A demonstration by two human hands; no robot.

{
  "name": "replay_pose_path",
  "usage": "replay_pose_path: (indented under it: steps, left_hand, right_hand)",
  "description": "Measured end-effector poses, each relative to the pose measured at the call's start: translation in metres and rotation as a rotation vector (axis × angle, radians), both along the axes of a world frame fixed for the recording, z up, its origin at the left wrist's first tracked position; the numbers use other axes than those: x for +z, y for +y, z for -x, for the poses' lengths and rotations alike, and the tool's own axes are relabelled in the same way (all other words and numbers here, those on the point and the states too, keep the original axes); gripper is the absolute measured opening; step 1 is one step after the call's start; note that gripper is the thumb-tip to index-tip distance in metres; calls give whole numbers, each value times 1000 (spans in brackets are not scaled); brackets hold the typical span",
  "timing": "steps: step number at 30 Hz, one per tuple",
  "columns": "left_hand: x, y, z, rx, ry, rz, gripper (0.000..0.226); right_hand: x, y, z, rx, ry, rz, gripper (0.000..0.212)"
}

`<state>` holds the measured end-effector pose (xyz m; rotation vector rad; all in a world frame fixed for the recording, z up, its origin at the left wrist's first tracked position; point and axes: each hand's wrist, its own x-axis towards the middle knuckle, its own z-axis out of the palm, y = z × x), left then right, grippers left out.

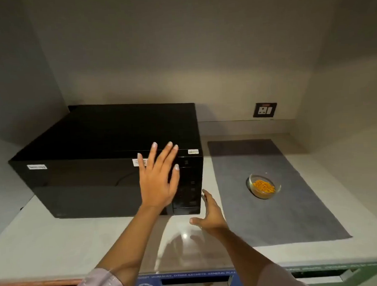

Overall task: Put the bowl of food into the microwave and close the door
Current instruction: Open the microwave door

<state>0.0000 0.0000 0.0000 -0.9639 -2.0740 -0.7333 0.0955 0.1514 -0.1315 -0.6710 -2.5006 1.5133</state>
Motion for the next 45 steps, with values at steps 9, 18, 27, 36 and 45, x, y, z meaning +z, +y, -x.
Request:
replay_pose_path:
  steps: [9, 18, 27, 36, 45]
  left_hand:
    - [1, -45, 25, 67, -175, 57, 48]
    - [8, -43, 17, 7, -238, -43, 49]
    - [18, -55, 4, -54, -204, -114, 43]
    - [45, -129, -32, -177, -483, -385, 55]
    - [78, -256, -16, 371, -850, 721, 115]
  right_hand:
    - [5, -33, 29, -226, 37, 52, 96]
    - [3, -31, 38, -276, -11, -29, 99]
    - [6, -34, 35, -262, -8, -177, 99]
    - [6, -34, 31, -256, 51, -185, 100]
    - [4, -36, 26, -228, 95, -132, 96]
